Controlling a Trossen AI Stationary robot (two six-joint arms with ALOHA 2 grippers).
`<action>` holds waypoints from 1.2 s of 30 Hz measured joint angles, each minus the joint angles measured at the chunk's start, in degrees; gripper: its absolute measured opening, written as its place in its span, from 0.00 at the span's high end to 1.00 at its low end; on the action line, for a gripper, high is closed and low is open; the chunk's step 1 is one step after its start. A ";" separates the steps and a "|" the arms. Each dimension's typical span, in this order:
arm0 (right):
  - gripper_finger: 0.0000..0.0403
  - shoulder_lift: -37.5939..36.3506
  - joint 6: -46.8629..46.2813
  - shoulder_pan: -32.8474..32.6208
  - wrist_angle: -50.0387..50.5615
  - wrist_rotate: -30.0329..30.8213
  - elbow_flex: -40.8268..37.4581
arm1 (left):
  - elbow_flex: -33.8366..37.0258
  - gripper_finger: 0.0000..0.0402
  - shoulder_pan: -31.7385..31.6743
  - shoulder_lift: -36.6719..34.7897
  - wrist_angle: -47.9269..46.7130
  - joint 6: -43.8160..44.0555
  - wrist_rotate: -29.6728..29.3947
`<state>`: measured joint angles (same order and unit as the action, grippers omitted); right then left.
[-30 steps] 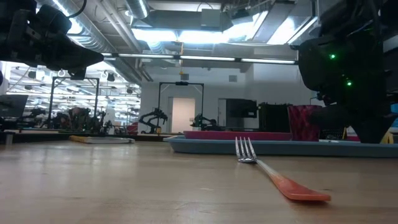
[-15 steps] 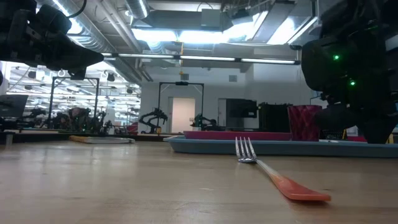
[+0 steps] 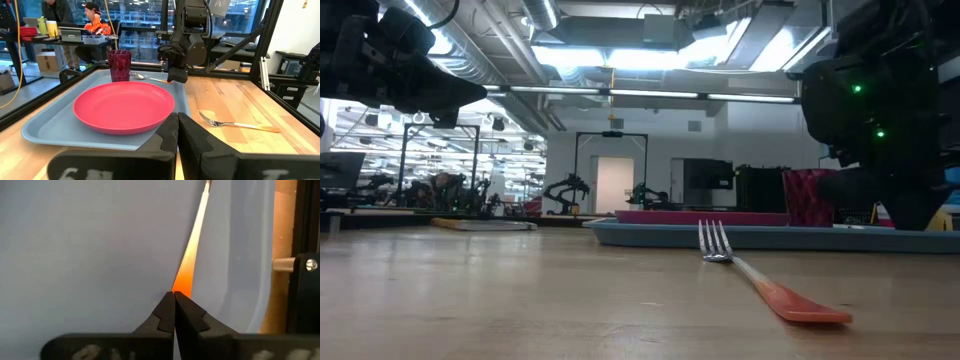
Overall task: Pick and place plate/cup/fork/spoon on tray
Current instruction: Put the orange spoon to the left of the blue tray
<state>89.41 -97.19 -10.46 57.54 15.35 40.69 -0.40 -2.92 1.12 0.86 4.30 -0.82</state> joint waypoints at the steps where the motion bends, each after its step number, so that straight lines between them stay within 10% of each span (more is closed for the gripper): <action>1: 0.99 0.00 0.01 0.00 -0.10 0.00 0.00 | -0.01 1.00 0.00 0.00 0.01 0.01 -0.01; 36: 0.99 0.00 0.00 -0.01 2.83 -4.61 -0.07 | -0.01 1.00 0.00 -0.01 0.02 -0.01 -0.01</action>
<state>89.41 -97.19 -10.47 60.37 10.74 40.61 -0.41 -2.92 1.10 0.89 4.29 -0.83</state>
